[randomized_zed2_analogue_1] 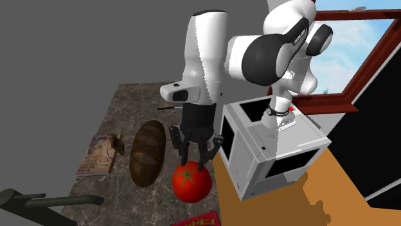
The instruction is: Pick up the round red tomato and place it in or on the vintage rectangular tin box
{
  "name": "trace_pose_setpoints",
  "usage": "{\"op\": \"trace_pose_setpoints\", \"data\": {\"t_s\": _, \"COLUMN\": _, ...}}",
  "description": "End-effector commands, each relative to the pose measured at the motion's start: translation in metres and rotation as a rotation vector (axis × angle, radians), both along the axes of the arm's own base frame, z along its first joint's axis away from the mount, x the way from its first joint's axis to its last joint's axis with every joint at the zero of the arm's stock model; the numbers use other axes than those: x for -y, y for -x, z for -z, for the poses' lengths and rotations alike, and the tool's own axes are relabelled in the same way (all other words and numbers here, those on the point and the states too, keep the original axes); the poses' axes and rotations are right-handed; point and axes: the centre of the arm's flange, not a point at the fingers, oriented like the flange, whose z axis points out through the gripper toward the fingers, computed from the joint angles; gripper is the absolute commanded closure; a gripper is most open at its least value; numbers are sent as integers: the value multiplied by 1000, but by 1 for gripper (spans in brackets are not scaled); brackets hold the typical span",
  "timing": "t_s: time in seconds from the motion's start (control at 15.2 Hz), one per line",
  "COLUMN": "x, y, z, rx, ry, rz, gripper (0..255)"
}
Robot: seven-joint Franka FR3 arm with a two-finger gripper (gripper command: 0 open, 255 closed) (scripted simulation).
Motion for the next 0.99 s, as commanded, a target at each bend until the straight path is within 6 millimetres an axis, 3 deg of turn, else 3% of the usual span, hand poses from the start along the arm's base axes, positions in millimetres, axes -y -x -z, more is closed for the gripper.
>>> {"op": "trace_pose_setpoints", "data": {"t_s": 0.0, "x": -29, "y": 0, "z": -4, "rx": 0, "ry": -1, "rz": 1, "gripper": 255}}
{"op": "trace_pose_setpoints", "data": {"t_s": 0.2, "x": -72, "y": -1, "z": -11, "rx": 0, "ry": -1, "rz": 1, "gripper": 255}}
{"op": "trace_pose_setpoints", "data": {"t_s": 0.92, "x": -72, "y": -1, "z": 47, "rx": 0, "ry": -1, "rz": 1, "gripper": 255}}
